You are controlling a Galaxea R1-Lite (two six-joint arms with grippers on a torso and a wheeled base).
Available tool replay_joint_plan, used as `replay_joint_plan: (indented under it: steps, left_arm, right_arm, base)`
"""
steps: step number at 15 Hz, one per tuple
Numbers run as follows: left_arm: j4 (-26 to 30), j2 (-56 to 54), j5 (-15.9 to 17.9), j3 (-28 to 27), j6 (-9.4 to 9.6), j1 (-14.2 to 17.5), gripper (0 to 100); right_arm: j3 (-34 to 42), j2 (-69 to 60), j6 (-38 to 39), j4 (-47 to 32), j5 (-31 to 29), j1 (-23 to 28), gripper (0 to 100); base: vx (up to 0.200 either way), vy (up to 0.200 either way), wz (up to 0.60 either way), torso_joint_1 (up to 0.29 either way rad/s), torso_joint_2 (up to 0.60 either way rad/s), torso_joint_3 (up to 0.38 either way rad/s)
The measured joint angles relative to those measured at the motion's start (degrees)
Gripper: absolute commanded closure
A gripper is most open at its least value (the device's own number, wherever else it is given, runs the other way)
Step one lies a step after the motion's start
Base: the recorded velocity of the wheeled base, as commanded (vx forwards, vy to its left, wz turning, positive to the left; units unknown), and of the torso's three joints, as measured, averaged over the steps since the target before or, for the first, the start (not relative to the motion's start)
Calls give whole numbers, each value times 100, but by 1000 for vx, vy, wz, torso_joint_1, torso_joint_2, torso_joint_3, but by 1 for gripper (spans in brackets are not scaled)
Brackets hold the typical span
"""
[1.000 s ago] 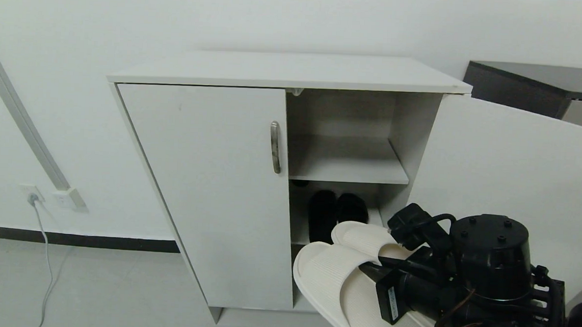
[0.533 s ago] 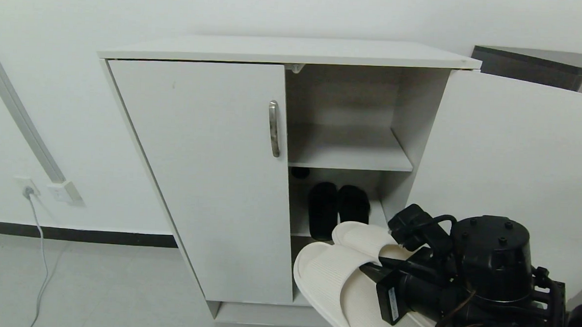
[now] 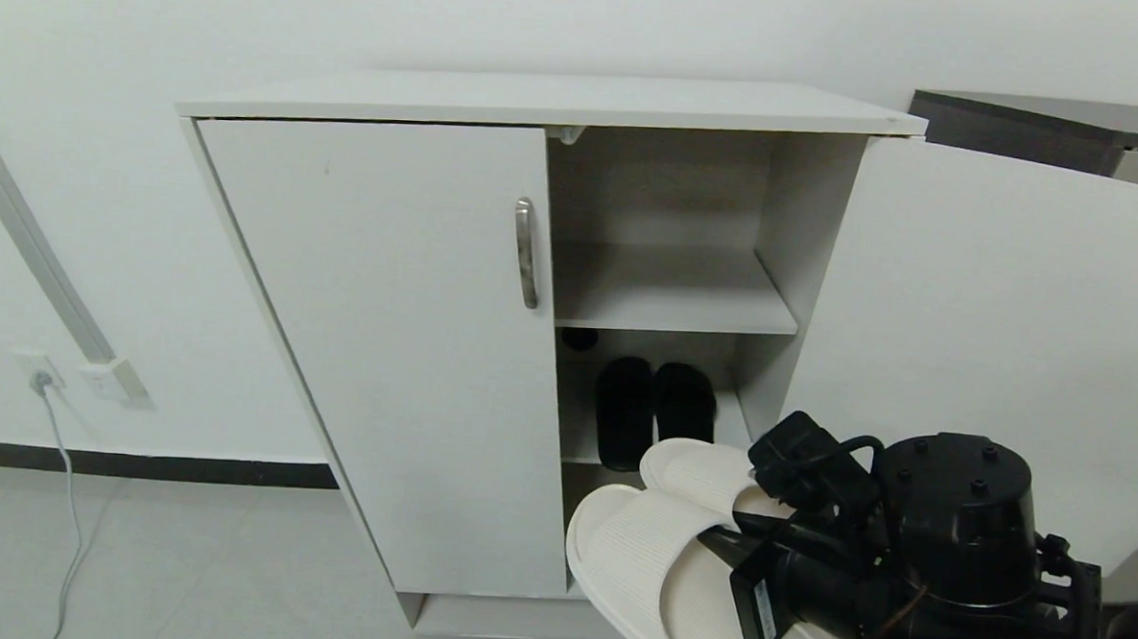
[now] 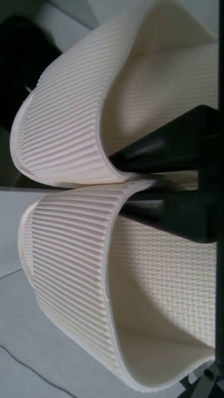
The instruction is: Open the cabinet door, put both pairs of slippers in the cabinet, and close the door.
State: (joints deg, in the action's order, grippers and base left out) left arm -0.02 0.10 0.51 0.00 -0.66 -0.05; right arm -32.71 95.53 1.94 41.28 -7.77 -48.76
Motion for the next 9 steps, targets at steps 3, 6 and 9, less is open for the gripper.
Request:
replay_joint_plan:
  steps: [3, 6, 9]
  left_arm:
    - [2, 0, 0, 0, 0, 2, 100]
    - [2, 0, 4, 0, 0, 5, 100]
    - [2, 0, 4, 0, 1, -2, 100]
  right_arm:
    - [16, 45, 0, 174, 7, -95, 100]
    - [-174, 360, 13, 733, -644, -173, 100]
    - [-992, 957, 218, 769, -1914, -346, 100]
  base:
    - [0, 0, 0, 0, 0, 0]
    - [0, 0, 0, 0, 0, 0]
    - [0, 0, 0, 0, 0, 0]
